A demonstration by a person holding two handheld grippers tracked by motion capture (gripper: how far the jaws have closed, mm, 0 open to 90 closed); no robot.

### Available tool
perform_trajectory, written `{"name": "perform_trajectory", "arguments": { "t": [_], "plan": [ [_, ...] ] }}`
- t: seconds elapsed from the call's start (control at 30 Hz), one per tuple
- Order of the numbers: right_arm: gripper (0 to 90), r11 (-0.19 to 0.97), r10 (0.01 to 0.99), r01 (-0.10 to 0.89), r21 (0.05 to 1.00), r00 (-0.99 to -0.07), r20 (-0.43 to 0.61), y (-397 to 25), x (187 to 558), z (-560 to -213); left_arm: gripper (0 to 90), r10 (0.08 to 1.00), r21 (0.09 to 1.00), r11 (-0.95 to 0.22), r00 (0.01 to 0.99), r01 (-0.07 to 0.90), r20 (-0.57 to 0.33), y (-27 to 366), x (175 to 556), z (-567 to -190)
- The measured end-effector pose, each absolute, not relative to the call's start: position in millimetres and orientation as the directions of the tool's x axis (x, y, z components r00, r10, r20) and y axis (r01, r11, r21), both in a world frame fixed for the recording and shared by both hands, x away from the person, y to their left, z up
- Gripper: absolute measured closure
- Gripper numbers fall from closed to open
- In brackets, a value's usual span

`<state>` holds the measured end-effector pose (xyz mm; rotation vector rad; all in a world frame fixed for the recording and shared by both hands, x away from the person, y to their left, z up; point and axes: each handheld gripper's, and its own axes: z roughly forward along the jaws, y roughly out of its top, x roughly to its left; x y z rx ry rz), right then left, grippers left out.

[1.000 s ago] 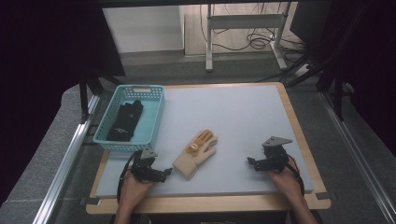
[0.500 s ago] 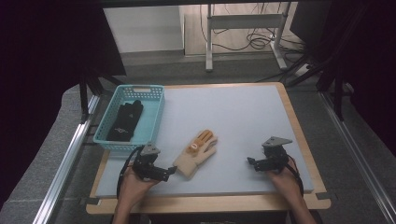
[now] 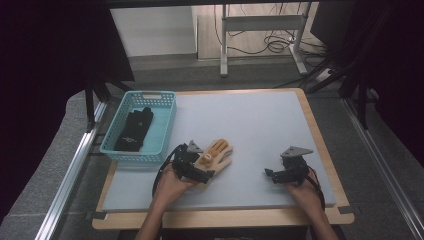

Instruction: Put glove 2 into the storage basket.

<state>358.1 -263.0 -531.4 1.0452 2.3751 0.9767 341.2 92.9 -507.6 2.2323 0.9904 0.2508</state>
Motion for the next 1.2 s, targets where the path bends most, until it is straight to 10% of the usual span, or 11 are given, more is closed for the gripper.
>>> {"name": "perform_trajectory", "arguments": {
  "t": [0.67, 0.97, 1.2],
  "plan": [
    [10.6, 0.485, 0.751, 0.497, 0.719, -0.658, -0.052, -263, 358, -531, 4.5, 0.701, 0.556, -0.578, 0.712, 0.598, -0.037, 65, 354, -529],
    [10.6, 0.486, 0.752, 0.497, 0.719, -0.657, -0.054, -263, 358, -532, 43.9, 0.732, 0.577, -0.539, 0.680, 0.613, -0.039, 75, 354, -523],
    [10.6, 0.486, 0.751, 0.497, 0.719, -0.658, -0.053, -263, 358, -532, 52.7, 0.736, 0.572, -0.536, 0.676, 0.621, -0.044, 76, 354, -521]
  ]
}}
